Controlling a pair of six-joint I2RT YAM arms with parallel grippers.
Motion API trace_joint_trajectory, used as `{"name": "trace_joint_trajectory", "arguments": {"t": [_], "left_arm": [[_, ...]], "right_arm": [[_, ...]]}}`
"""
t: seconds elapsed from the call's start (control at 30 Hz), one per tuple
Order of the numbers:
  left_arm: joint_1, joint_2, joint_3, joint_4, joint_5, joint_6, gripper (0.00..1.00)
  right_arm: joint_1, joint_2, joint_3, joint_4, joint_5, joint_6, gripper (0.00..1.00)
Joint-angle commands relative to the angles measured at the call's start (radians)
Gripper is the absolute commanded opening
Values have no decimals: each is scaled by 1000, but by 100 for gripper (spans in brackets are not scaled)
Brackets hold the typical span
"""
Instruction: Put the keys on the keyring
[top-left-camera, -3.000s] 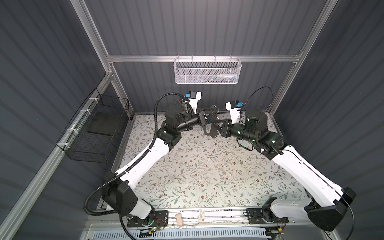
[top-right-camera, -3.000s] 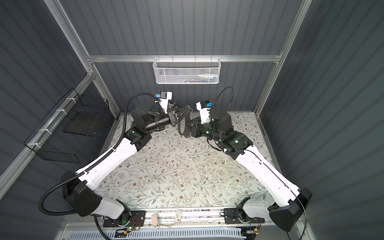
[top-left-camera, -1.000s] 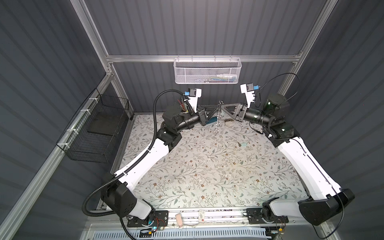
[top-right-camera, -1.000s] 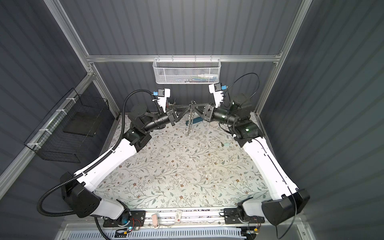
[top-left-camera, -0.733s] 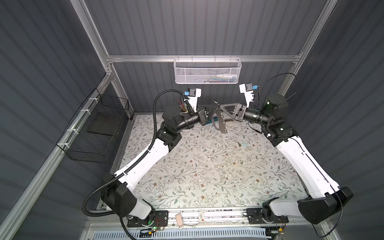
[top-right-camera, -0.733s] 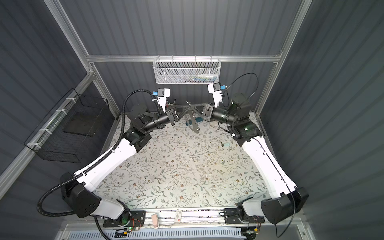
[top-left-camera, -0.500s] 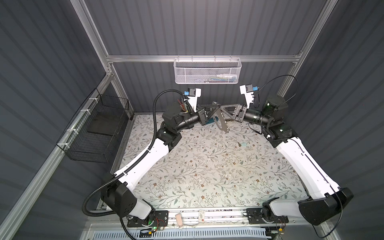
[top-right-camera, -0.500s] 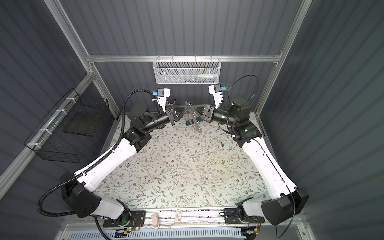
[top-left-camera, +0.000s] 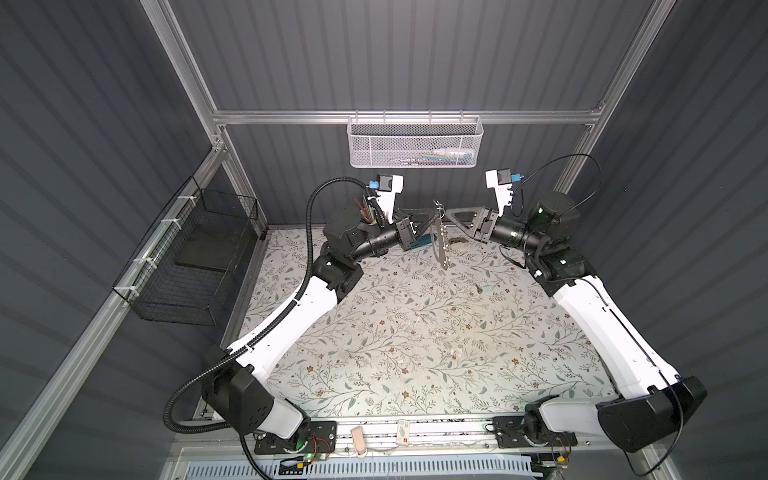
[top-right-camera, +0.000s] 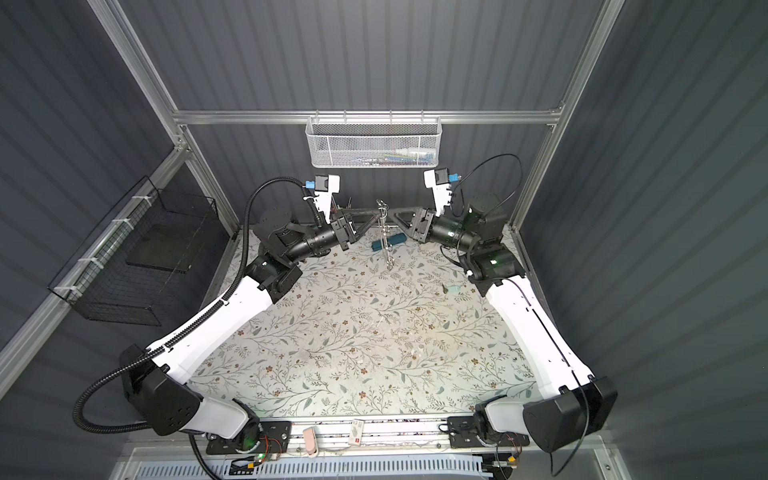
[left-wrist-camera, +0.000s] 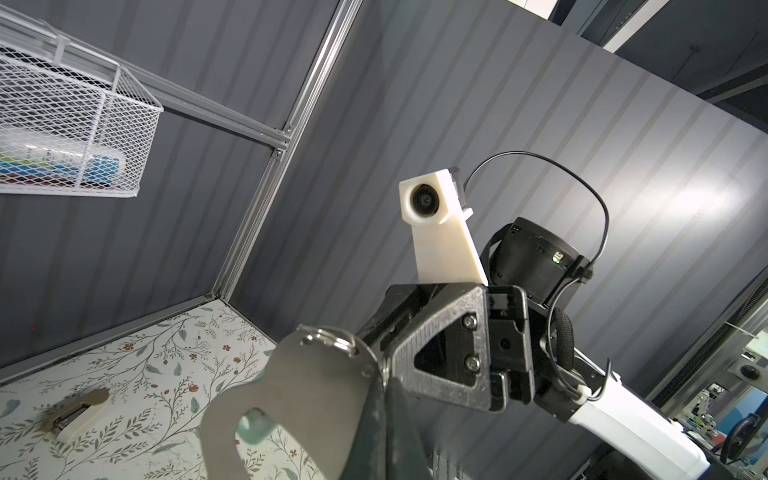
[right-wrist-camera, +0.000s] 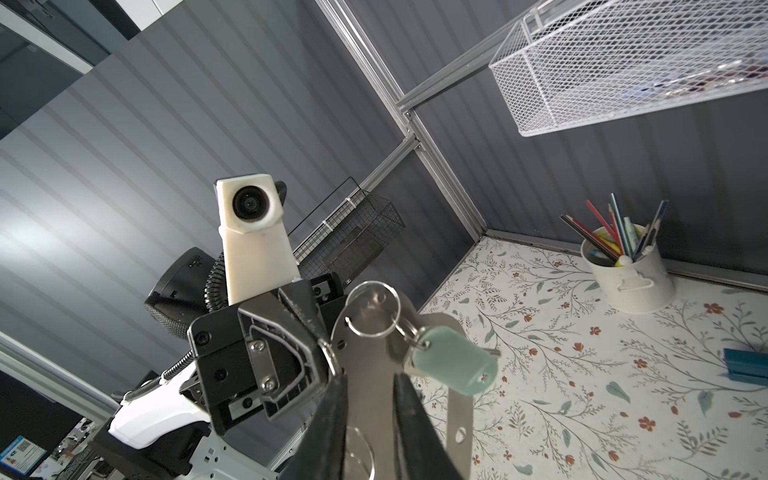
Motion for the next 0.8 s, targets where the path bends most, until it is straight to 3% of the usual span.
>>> {"name": "trace_joint_trajectory", "arguments": {"t": [0.0,0.43,0.77], "left_arm": [[0,4,39,40,29,-14,0],[0,15,45,39,37,-18,0],[0,10,39,34,32,-13,0]], "right_arm": [[5,8,1,48,-35,18,22],[27,15,7,72,-58,27,21],[30,17,1,77,-59,25,2]]}}
